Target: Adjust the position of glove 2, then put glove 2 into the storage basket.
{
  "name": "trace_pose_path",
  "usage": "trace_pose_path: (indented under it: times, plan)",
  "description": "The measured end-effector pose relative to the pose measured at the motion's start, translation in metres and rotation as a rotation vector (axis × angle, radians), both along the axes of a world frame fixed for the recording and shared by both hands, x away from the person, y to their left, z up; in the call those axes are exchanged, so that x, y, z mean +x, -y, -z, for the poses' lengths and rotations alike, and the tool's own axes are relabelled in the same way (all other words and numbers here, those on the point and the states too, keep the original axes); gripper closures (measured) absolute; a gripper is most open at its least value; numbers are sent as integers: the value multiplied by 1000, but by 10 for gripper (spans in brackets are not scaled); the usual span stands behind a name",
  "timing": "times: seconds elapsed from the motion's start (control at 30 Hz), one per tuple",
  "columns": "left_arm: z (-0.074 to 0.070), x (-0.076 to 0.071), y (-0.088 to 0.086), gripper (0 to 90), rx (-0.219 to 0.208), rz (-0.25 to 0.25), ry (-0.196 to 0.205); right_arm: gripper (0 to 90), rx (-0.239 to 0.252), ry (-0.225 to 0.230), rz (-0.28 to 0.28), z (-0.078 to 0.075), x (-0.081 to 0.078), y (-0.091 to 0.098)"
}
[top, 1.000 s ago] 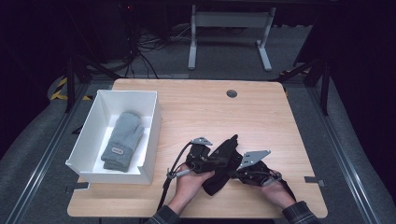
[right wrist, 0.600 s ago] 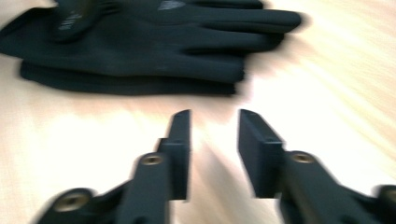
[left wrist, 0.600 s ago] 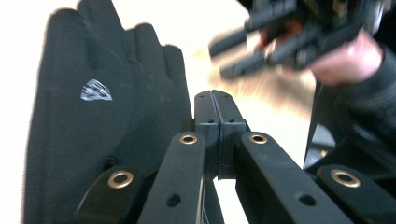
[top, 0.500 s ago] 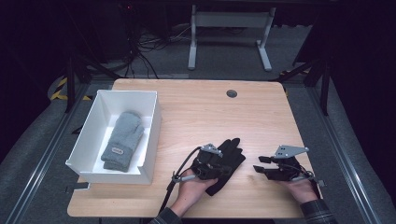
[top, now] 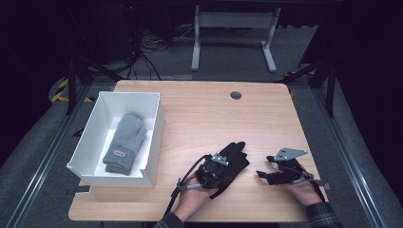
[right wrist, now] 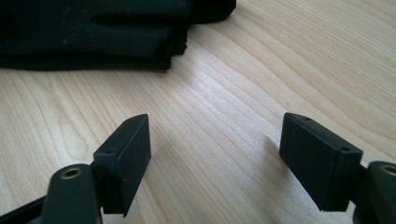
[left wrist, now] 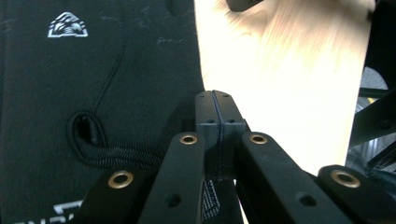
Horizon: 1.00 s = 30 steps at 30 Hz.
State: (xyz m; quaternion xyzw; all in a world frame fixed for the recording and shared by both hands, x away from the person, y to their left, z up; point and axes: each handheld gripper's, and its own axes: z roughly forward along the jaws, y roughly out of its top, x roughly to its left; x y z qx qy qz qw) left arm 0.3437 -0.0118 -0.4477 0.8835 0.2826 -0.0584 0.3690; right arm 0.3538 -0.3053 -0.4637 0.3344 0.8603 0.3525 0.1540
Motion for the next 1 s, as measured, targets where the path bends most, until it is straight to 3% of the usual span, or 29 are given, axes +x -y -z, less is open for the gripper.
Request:
trace_pose_path:
  times: [0.2,0.4,0.57,0.7,0.73,0.83,1.0]
  plan:
    - [-1,1,-13,900,57,-4,23,242,-1,2,5,1,1,0]
    - [-3,4,-26,900,87,-19,31,202,10,5,6,3,2,0]
    - [-7,6,-31,892,78,-12,43,151,25,20,1,6,2,-1]
    - [-15,7,-32,754,71,5,72,151,25,19,1,6,2,-1]
    - [-19,9,-32,754,67,-1,96,151,25,20,1,6,2,-1]
    - [-24,16,-31,540,79,15,130,151,23,20,2,6,2,-1]
    - [-25,28,-24,352,104,52,174,151,23,20,3,6,2,-1]
